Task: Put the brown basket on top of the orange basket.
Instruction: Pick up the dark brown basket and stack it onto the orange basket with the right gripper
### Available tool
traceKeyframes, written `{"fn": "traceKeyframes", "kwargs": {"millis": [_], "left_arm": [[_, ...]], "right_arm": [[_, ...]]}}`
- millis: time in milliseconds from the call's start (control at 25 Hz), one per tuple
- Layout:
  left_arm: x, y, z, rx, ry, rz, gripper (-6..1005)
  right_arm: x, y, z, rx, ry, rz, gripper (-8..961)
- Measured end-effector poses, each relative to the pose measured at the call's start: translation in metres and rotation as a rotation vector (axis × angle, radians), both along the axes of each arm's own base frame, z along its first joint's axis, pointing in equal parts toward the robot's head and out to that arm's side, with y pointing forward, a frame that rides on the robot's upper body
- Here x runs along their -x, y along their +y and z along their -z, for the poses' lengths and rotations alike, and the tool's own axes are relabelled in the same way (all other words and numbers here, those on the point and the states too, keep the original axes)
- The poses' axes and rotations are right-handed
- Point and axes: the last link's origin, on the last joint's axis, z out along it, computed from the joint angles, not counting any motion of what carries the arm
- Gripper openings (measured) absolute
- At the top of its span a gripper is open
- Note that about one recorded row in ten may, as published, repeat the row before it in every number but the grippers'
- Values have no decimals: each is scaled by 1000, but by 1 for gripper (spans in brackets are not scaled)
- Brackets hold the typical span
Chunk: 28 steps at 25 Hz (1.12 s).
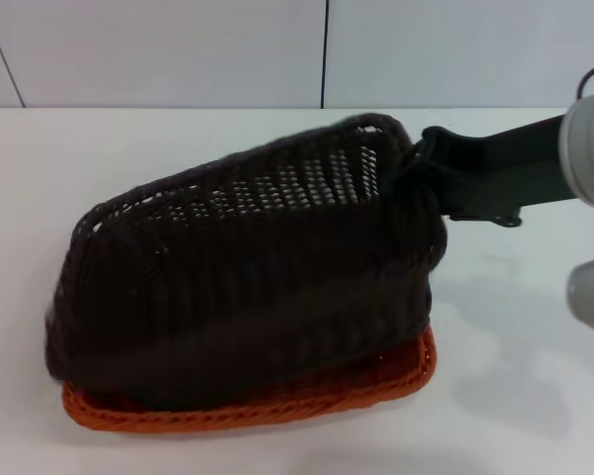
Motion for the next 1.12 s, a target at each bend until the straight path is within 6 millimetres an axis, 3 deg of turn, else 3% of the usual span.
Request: {"fn": "traceKeyframes", "kwargs": {"millis": [400, 640, 880, 1120], "left_arm": [[-1, -10, -1, -15, 29, 10, 796], [-1, -12, -2, -4, 43, 11, 796], [-3, -17, -5, -10, 70, 21, 796], [-4, -20, -8, -18, 85, 25, 796]], "right_arm": [[5, 8, 21, 43, 43, -29, 302], [1, 1, 37, 71, 35, -35, 300], [0, -14, 52, -10, 49, -8, 310], [4, -26, 45, -63, 121, -10, 328]]}}
